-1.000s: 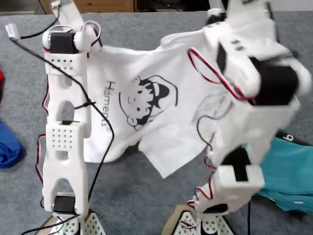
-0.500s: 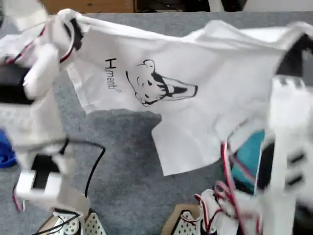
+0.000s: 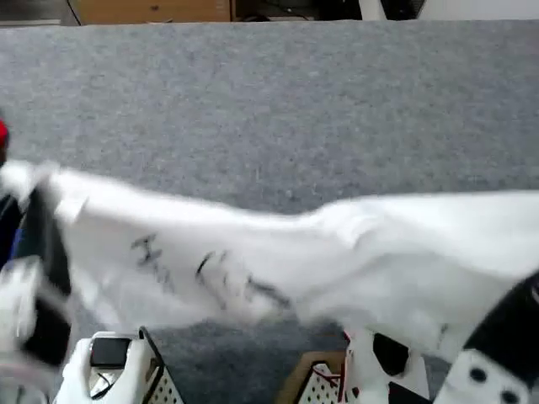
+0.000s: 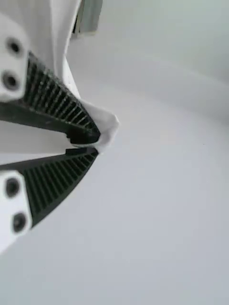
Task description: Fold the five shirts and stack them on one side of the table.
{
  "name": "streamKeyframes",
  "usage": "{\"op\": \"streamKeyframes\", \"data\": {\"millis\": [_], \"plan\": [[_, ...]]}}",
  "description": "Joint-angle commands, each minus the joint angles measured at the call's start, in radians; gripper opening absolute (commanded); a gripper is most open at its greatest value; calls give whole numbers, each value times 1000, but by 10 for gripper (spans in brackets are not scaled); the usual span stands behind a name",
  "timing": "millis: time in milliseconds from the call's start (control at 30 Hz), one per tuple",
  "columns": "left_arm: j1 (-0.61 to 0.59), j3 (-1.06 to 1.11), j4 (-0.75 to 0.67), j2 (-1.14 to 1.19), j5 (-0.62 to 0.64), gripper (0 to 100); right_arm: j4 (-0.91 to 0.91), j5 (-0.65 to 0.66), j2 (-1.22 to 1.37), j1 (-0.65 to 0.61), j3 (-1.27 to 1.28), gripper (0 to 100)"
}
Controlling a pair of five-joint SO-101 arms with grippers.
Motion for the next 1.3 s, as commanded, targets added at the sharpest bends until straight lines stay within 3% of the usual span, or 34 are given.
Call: {"op": "streamKeyframes", "data": {"millis": [0, 233, 367, 667, 933, 1100, 1267], "plan": [[-58, 80, 8, -73, -35, 19, -55, 20, -5, 19, 4, 5], [-72, 158, 6, -111, -41, 19, -64, 11, -2, 16, 171, 5], [-74, 331, -109, -84, -38, 19, -143, -9, -2, -56, 384, 5], [-75, 772, -644, 7, -37, 19, -377, -9, -4, -328, 932, 5], [-69, 1007, -1270, 245, -38, 19, -971, -6, 28, -415, 1501, 5], [-77, 1002, -1554, 469, -38, 19, -1261, -5, 176, -421, 1616, 5], [-77, 933, -1708, 682, -38, 19, -1395, -5, 372, -421, 1572, 5]]}}
